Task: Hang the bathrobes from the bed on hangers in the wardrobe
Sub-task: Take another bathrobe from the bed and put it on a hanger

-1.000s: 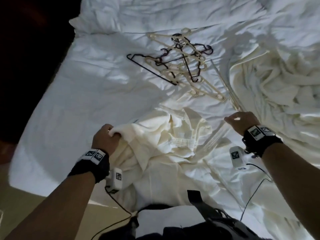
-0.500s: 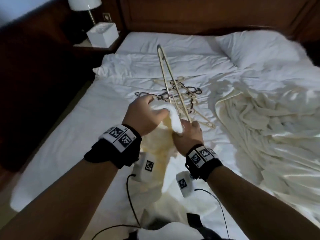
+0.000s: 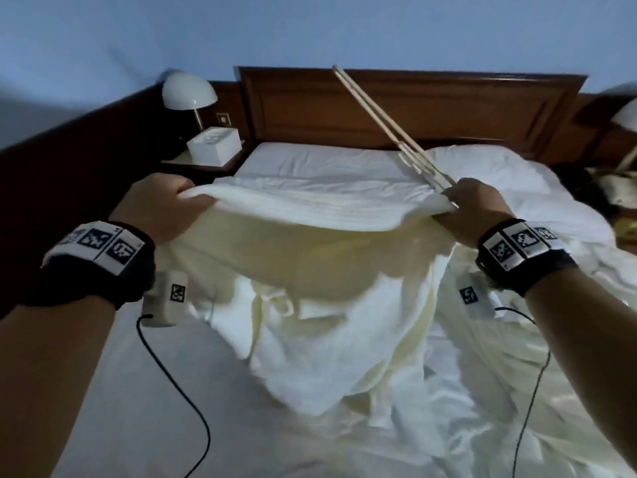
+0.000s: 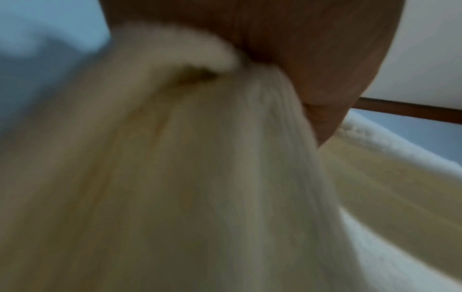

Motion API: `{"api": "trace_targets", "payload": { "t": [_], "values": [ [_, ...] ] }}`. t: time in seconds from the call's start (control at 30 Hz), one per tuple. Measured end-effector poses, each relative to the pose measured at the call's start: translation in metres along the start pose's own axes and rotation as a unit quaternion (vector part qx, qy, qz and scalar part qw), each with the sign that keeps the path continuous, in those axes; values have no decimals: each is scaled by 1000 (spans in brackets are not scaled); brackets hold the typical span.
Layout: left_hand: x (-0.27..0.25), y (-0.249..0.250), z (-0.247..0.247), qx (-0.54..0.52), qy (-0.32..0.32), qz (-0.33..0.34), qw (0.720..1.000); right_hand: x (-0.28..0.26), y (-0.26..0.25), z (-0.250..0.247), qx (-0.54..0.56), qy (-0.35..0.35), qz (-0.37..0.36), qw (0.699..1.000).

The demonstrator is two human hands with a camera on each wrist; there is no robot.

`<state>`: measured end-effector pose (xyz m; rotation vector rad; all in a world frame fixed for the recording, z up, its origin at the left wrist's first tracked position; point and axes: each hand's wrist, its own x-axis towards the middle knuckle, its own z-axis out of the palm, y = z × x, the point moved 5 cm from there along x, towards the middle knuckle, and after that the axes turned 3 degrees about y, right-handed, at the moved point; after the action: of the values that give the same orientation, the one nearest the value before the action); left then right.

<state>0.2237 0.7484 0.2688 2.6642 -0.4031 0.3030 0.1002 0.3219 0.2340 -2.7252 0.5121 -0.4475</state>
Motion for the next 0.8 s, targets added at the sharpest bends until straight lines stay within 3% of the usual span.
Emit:
{"api": "trace_targets", "payload": {
  "t": [0.2, 0.33, 0.43, 0.53, 0.63, 0.8],
  "values": [
    [-36, 40, 40, -115, 51, 135, 983, -51, -45, 4, 152, -106, -95, 978],
    [-76, 73, 96, -179, -41, 146, 972, -75, -57, 11, 238, -118, -120, 957],
    [-111, 100, 122, -262, -111, 137, 949, -86, -43, 10, 298, -116, -39, 947],
    [-134, 121, 131, -275, -105, 152, 944, -94, -12, 8, 321, -104, 70, 939],
    [-152, 137, 143, -286, -148, 140, 936, -107, 13, 11, 358, -118, 173, 910],
    [-190, 192, 163, -346, -231, 150, 897, -128, 34, 9, 376, -140, 211, 891]
  ]
}}
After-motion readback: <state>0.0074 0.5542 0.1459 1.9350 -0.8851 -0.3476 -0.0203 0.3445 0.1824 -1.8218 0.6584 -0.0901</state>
